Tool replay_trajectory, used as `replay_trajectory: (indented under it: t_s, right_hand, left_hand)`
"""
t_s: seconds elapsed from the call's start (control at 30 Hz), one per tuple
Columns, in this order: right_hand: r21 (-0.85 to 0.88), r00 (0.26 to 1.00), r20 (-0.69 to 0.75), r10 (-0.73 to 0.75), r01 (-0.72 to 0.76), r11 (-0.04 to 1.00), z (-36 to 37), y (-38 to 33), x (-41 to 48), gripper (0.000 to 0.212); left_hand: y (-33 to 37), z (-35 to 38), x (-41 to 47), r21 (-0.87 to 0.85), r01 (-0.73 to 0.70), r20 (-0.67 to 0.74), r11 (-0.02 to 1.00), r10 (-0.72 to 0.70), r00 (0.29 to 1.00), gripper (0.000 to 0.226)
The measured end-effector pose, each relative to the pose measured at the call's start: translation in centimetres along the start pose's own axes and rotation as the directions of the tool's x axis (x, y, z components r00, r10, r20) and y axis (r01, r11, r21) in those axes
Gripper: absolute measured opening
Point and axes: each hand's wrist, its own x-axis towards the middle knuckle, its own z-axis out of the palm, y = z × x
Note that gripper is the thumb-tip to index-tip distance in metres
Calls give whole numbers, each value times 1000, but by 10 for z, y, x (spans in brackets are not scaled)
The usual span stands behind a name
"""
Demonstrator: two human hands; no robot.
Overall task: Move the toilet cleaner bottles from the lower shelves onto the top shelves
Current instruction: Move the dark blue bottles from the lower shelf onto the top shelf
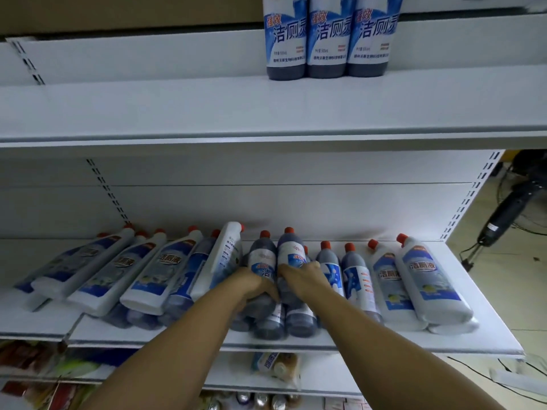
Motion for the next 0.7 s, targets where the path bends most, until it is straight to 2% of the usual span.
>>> replay_trajectory:
  t_s: [0.03, 0.1, 0.17, 0.23, 0.3, 0.37, 0.47, 0.53, 0.7]
  right_hand:
    - [32, 1000, 0, 18, -18, 999, -5, -3, -3, 61]
    - [114, 996, 44, 73, -78, 990, -13, -4, -9, 59]
    - [195, 990, 109, 85, -105, 975, -22, 6, -17, 64]
    - [214, 991, 130, 17, -44, 976, -32, 23, -26, 66]
    - [215, 992, 103, -67, 44, 976, -42, 40, -33, 56]
    - [289, 994, 89, -64, 36, 957, -53, 54, -46, 44]
    - [540, 976, 198, -86, -36, 841, -71, 75, -67, 37]
    - [577, 946, 266, -183, -5, 816, -84, 90, -81, 36]
    - [626, 888, 326, -325, 55, 778, -109, 120, -112, 75]
  left_hand:
    - [-4, 0, -3, -187, 46, 62, 981, -35, 997, 36]
    - [-15, 1, -8, -446, 120, 163, 887, -51, 985, 42]
    - [-27, 3, -17, -588, 137, 221, 798, -4, 975, 51]
    - [-38, 7, -27, -666, 93, 234, 740, 90, 968, 59]
    - [-46, 12, -37, -713, 37, 244, 701, 198, 950, 61]
    - [-50, 18, -52, -729, 1, 258, 685, 273, 927, 58]
    - [-51, 31, -75, -713, -92, 227, 695, 354, 907, 64]
    - [-50, 41, -92, -695, -149, 191, 704, 381, 905, 67]
    - [-53, 62, -131, -676, -237, 166, 698, 458, 874, 86]
